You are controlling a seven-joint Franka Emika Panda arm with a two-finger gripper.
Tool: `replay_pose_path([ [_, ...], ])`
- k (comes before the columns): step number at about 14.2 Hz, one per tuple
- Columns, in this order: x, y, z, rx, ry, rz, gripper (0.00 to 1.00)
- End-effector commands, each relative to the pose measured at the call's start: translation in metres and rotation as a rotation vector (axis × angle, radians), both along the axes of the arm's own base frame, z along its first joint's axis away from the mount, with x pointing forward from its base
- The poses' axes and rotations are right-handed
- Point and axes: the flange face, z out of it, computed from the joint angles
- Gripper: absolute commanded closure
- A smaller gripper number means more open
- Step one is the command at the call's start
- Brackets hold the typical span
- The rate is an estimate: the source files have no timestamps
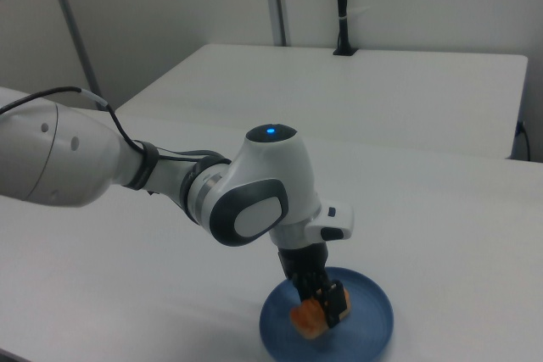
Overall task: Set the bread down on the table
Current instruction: 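Lower the gripper and close it on the orange bread roll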
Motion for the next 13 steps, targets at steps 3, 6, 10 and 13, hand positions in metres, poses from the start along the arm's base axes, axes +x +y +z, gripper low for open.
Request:
replay_pose_path([
  [3, 0.001, 0.003, -0.004, 0.000, -0.030, -0.006, 0.82],
  [6, 0.001, 0.002, 0.005, 0.002, -0.033, 0.008, 0.93],
  [10, 0.004, 0.000, 0.044, 0.027, 0.006, 0.060, 0.94],
  [13, 0.013, -0.002, 0.085, 0.023, -0.017, 0.071, 0.94],
])
